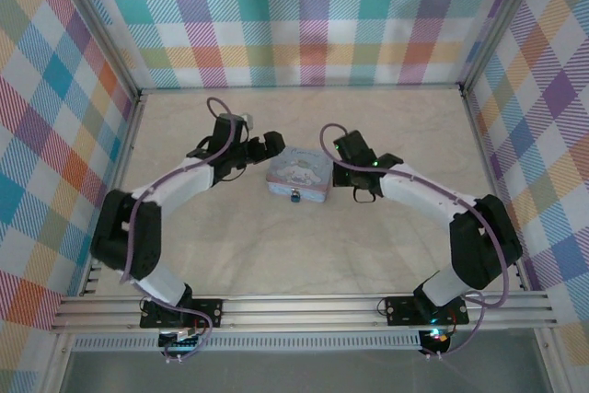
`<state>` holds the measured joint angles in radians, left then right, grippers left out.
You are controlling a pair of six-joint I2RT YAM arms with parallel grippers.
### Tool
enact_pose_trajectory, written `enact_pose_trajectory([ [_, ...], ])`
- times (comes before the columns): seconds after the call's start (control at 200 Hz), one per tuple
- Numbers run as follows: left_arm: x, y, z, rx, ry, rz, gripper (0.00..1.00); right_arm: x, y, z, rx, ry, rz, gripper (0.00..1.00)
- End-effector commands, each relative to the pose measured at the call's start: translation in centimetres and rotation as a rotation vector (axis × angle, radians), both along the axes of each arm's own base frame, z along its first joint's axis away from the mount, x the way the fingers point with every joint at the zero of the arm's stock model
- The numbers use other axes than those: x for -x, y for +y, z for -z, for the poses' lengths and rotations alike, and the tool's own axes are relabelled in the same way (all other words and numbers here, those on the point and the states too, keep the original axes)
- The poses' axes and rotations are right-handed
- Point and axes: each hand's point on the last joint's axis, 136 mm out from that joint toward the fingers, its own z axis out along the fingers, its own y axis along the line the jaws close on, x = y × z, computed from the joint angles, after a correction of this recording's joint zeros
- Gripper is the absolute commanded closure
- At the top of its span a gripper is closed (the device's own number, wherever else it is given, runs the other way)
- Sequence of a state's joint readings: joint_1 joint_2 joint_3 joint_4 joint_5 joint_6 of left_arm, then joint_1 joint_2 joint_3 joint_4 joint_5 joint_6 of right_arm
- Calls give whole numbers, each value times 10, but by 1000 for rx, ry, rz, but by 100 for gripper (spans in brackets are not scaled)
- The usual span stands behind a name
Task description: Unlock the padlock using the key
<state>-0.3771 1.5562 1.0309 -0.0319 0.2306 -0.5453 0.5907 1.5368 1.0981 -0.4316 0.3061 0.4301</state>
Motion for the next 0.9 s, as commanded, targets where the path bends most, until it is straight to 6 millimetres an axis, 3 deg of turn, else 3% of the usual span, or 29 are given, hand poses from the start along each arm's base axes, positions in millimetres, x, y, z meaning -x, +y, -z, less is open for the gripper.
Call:
enact_pose_trajectory([
  [0.0, 33, -2, -9, 49, -59, 63, 0, -27, 5, -29, 13, -48, -40, 100],
  [0.165, 70, -13, -1, 106, -159, 112, 0, -69, 24, -38, 11, -51, -83, 100],
  [0.35, 100, -40, 7, 68, -347, 265, 0, -109, 46, -27, 12, -30, -119, 100],
  [0.605, 103, -74, 46, -2, -388, 337, 0, -136, 63, 4, 40, 16, -150, 100],
  [0.895, 97, -94, 77, -51, -393, 364, 0, -145, 73, 27, 53, 59, -180, 100],
])
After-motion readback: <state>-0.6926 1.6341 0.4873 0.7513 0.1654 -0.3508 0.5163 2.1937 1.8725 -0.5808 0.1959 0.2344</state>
